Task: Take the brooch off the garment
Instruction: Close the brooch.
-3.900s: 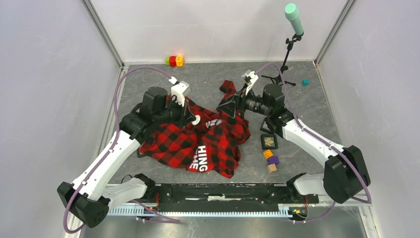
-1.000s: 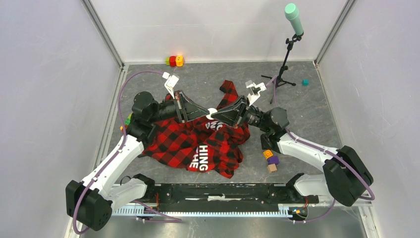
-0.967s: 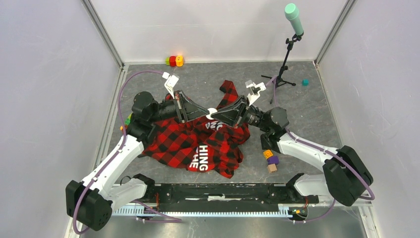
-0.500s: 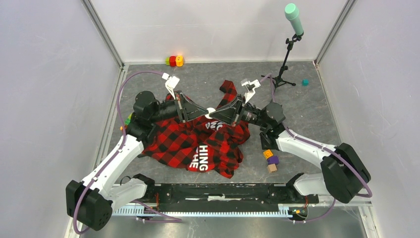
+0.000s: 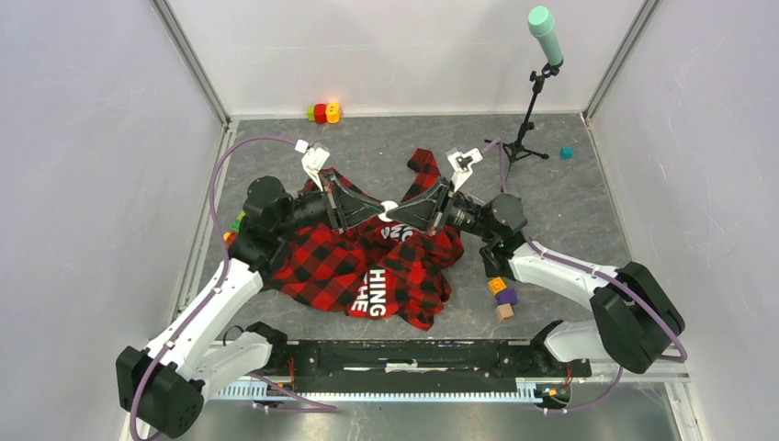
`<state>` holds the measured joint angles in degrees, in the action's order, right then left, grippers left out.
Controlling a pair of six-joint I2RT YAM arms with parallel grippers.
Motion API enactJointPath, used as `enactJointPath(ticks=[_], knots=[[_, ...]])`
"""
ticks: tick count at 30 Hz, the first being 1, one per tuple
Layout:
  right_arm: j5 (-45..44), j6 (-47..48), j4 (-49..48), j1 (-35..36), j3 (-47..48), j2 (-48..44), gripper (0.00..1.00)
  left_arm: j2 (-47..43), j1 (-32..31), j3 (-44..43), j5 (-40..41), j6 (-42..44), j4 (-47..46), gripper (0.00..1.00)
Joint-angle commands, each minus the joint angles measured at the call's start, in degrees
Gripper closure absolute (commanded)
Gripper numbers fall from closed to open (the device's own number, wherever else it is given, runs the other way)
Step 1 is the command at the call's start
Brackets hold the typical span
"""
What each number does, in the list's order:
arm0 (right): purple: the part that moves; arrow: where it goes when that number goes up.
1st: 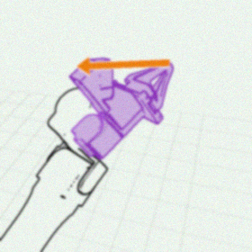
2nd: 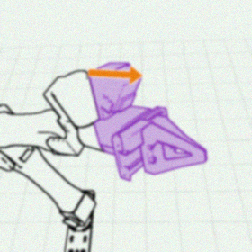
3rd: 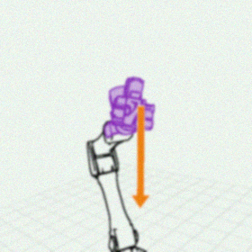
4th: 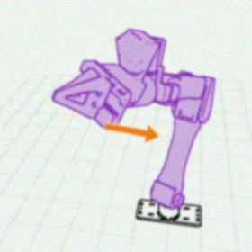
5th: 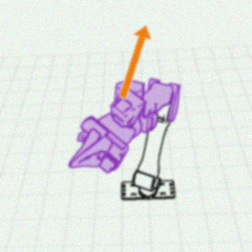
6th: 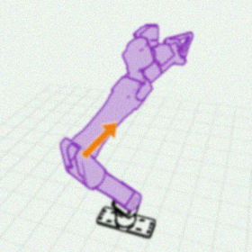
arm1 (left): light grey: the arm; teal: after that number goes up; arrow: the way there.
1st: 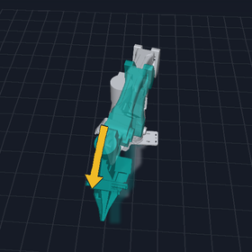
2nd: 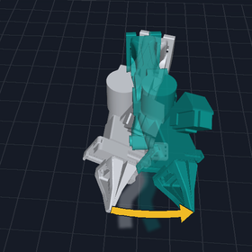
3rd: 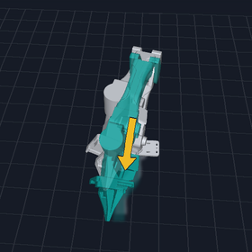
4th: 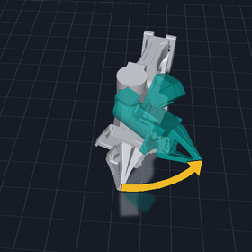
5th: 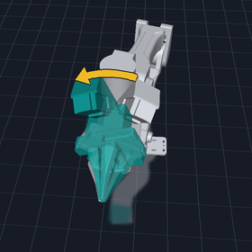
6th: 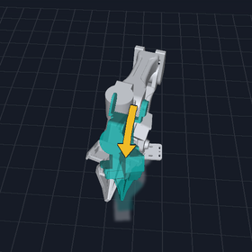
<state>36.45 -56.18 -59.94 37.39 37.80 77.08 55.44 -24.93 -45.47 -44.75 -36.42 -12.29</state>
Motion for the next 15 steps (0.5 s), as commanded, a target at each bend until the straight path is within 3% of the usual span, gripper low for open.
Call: enactJointPath(ticks=[1, 12, 15], knots=[[-7.96, 0.08, 3.64, -0.47, -0.01, 1.81, 0.95, -2.77, -2.58, 0.56, -4.28, 1.94, -3.17, 0.98], [-12.68, -4.12, 3.68, -0.63, -1.51, 2.15, 0.96, -5.45, -5.75, 1.02, -2.71, 9.56, -1.09, 0.98], [-14.93, -4.69, 1.17, -0.65, -2.75, 1.59, 0.89, -6.46, -6.27, 1.57, 0.89, 10.73, 0.42, 0.98]])
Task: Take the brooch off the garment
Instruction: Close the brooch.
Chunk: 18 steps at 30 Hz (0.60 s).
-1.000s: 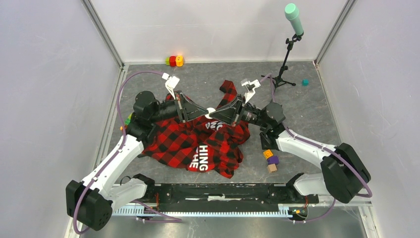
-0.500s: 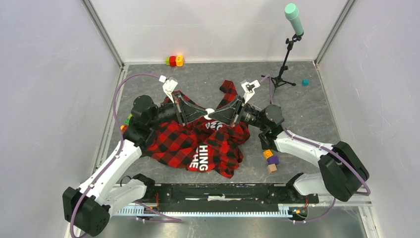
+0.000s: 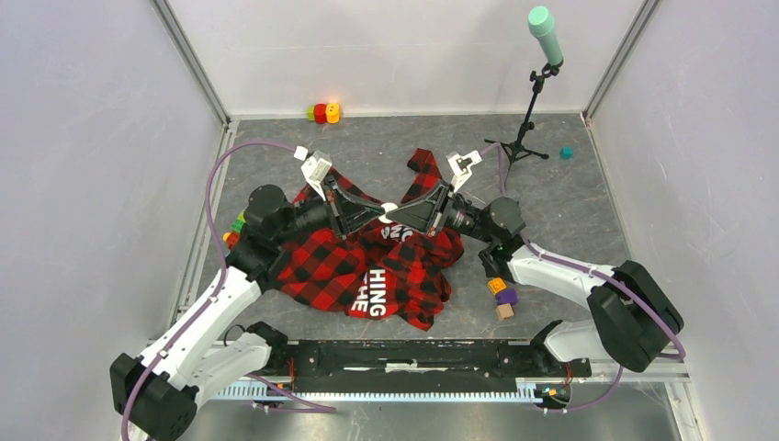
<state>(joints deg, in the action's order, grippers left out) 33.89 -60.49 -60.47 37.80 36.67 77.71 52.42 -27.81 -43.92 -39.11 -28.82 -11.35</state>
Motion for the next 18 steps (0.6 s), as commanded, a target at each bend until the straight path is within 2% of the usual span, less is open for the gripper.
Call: enactJointPath(ticks=[1, 6, 11, 13, 18], knots=[[-13.14, -0.33, -0.3, -1.07, -2.44, 0.6, 0.86, -3.76, -3.43, 0.3, -3.59, 3.01, -0.23, 0.98], [-16.37, -1.07, -2.48, -1.05, -4.46, -0.73, 0.86, -5.6, -3.42, 2.85, 1.14, 1.07, -2.61, 0.98], [-15.92, -0.23, -1.51, -1.12, -4.2, -0.93, 0.85, -5.68, -3.39, 3.91, 1.64, 0.34, -4.11, 0.98], [-15.29, 0.79, -0.35, -1.1, -3.97, -1.25, 0.79, -5.83, -3.4, 3.94, 2.69, 0.47, -3.71, 0.98], [-16.53, 3.48, -0.51, -1.15, -6.29, -3.97, 0.53, -5.8, -3.39, 2.59, 7.2, 1.2, -0.05, 0.98]])
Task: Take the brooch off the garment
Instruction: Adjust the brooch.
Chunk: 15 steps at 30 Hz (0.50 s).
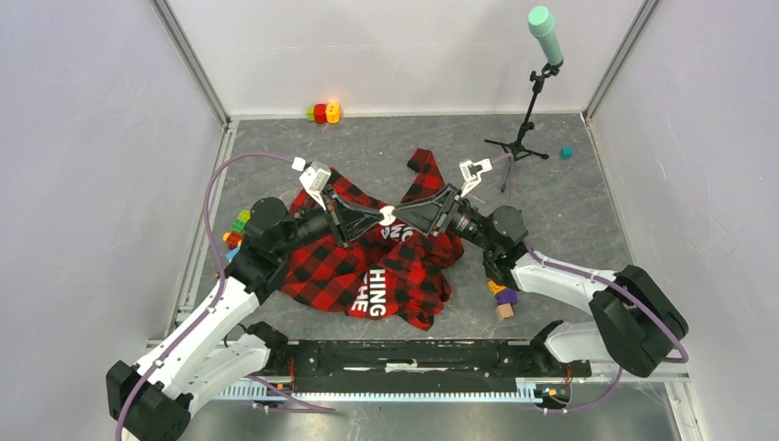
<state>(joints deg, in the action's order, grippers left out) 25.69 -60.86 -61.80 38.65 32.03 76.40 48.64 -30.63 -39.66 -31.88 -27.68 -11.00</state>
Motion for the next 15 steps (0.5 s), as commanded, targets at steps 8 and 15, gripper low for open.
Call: enactJointPath(ticks=[8, 15], knots=[[-6.99, 6.58, 6.08, -4.16, -2.82, -6.94, 0.39, -0.81, -0.57, -2.7, 3.39, 5.49, 2.79, 0.98], [-18.16, -2.0, 47.35, -2.95, 11.95, -9.52, 0.33, -2.9, -2.68, 6.29, 18.89, 24.06, -12.35, 0.98]])
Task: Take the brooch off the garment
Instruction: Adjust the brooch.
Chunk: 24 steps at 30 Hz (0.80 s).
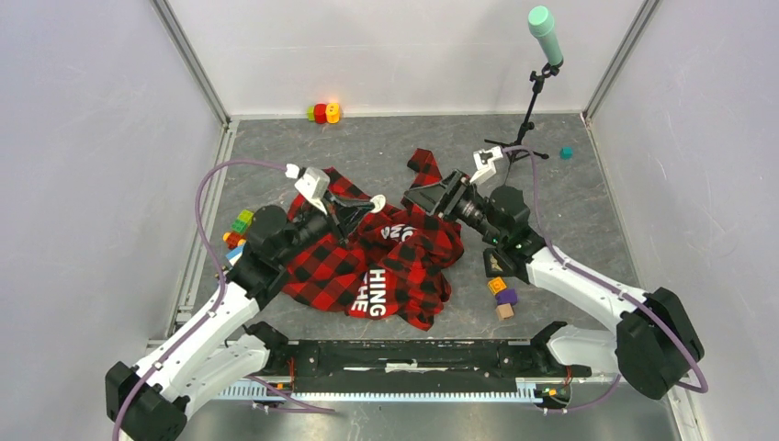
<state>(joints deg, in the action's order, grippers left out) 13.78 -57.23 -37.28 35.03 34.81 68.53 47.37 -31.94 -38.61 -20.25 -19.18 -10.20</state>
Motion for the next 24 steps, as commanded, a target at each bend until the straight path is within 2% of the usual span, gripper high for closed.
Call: enactJointPath(ticks=[1, 5, 10, 13, 15, 19, 24], knots=[[-5.77, -6.87, 24.41, 0.74, 10.01, -1.96, 0.33, -0.97, -1.67, 7.77, 1.57, 24.16, -17.57, 0.98], [-6.17, -7.98, 27.55, 1.81, 13.04, -2.6, 0.31, 3.19, -3.61, 13.17, -3.23, 42.57, -31.84, 0.98], [-2.69, -9.28, 29.43, 2.59, 14.67, -1.56, 0.35, 7.73, -4.22, 14.08, -7.95, 52.56, -38.53, 0.98], [-4.59, -9.59, 30.71, 2.7, 13.34, -2.6, 0.38, 8.03, -5.54, 13.86, -8.87, 58.84, -36.15, 0.98], [-4.59, -10.22, 29.57, 2.92, 12.21, -2.73, 0.47, 7.86, -6.68, 13.6, -9.08, 61.62, -33.87, 0.98], [-2.72, -10.68, 26.89, 3.85, 12.6, -1.63, 0.51, 8.66, -7.88, 13.0, -11.13, 64.08, -31.24, 0.98], [-3.0, -10.71, 26.93, 5.04, 12.93, -1.55, 0.58, 9.23, -9.26, 12.7, -9.66, 65.99, -30.24, 0.98]])
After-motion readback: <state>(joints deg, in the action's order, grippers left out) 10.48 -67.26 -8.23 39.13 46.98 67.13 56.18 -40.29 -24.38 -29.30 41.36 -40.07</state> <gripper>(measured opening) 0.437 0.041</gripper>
